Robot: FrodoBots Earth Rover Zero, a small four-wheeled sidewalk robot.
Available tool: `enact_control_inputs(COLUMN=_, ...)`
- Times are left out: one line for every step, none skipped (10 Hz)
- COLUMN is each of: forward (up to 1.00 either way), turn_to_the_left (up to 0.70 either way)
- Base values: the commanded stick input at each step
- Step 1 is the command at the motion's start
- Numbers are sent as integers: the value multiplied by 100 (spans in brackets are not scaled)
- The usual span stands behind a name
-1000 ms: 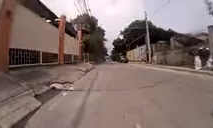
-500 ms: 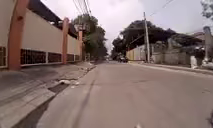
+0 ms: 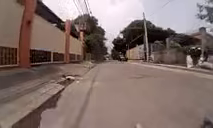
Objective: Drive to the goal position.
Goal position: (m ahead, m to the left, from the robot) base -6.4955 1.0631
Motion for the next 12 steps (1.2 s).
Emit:
enact_control_inputs(forward=-85, turn_to_the_left=0)
enact_control_inputs(forward=-85, turn_to_the_left=0)
enact_control_inputs(forward=-91, turn_to_the_left=0)
enact_control_inputs(forward=-100, turn_to_the_left=0)
enact_control_inputs(forward=-100, turn_to_the_left=0)
enact_control_inputs(forward=-100, turn_to_the_left=0)
enact_control_inputs(forward=-100, turn_to_the_left=0)
enact_control_inputs(forward=-100, turn_to_the_left=0)
enact_control_inputs(forward=-100, turn_to_the_left=0)
enact_control_inputs(forward=-100, turn_to_the_left=0)
enact_control_inputs(forward=-100, turn_to_the_left=0)
enact_control_inputs(forward=-100, turn_to_the_left=0)
